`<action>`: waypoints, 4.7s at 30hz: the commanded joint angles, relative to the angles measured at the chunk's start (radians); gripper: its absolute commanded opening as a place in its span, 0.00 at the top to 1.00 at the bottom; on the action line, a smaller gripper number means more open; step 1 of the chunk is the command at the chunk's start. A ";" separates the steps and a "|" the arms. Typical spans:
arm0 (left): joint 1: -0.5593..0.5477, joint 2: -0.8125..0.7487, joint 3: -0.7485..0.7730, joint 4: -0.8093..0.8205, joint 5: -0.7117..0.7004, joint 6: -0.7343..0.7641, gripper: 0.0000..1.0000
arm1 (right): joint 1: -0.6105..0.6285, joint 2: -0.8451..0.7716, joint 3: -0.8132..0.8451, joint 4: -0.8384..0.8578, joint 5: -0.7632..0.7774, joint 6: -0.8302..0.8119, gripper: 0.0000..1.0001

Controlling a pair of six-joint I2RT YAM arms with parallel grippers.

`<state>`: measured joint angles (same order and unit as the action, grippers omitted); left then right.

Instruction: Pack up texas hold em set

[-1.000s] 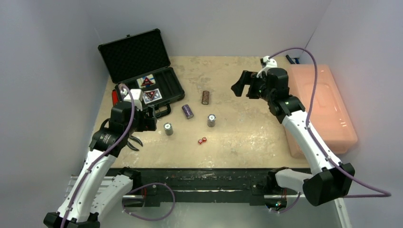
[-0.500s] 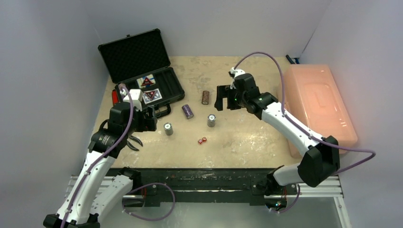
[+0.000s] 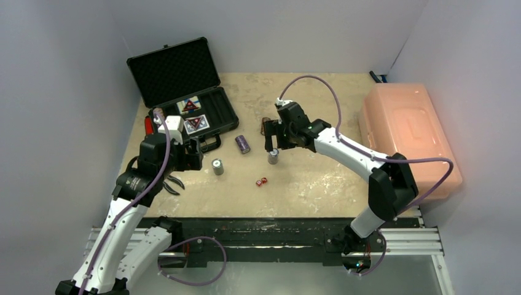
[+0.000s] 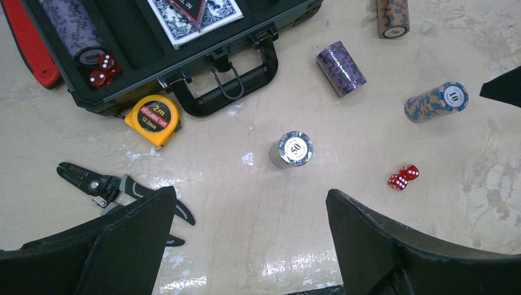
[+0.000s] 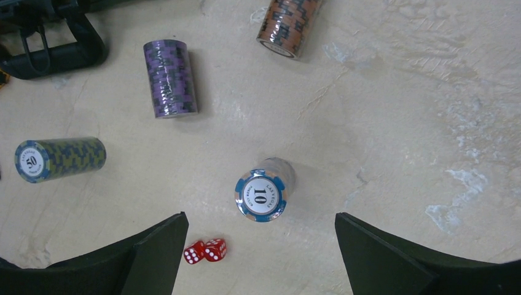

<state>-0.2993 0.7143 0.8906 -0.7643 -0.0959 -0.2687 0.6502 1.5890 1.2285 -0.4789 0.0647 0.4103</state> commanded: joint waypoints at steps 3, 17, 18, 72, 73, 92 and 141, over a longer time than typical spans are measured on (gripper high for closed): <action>0.006 -0.012 0.036 0.029 0.022 0.004 0.08 | 0.033 0.068 0.074 -0.002 0.037 0.042 0.10; 0.006 -0.018 0.034 0.030 0.024 0.004 0.08 | 0.053 0.164 0.082 -0.020 0.102 0.051 0.24; 0.007 -0.018 0.034 0.031 0.024 0.005 0.08 | 0.055 0.167 0.081 -0.020 0.105 0.051 0.26; 0.003 -0.022 -0.004 0.104 0.292 0.047 0.07 | 0.087 0.003 0.054 -0.029 0.044 0.028 1.00; 0.003 -0.022 -0.009 0.114 0.322 0.048 0.07 | 0.087 -0.005 0.045 -0.015 0.021 0.028 1.00; -0.182 0.047 -0.086 0.302 0.458 0.299 0.11 | 0.086 -0.204 -0.127 0.126 -0.339 0.016 1.00; -0.512 0.292 -0.172 0.725 0.405 0.396 0.37 | 0.085 -0.280 -0.024 0.092 -0.602 0.048 1.00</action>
<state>-0.8021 1.0023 0.6949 -0.0834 0.3397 0.1165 0.7334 1.3678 1.1404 -0.4541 -0.4881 0.4370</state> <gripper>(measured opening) 0.638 0.463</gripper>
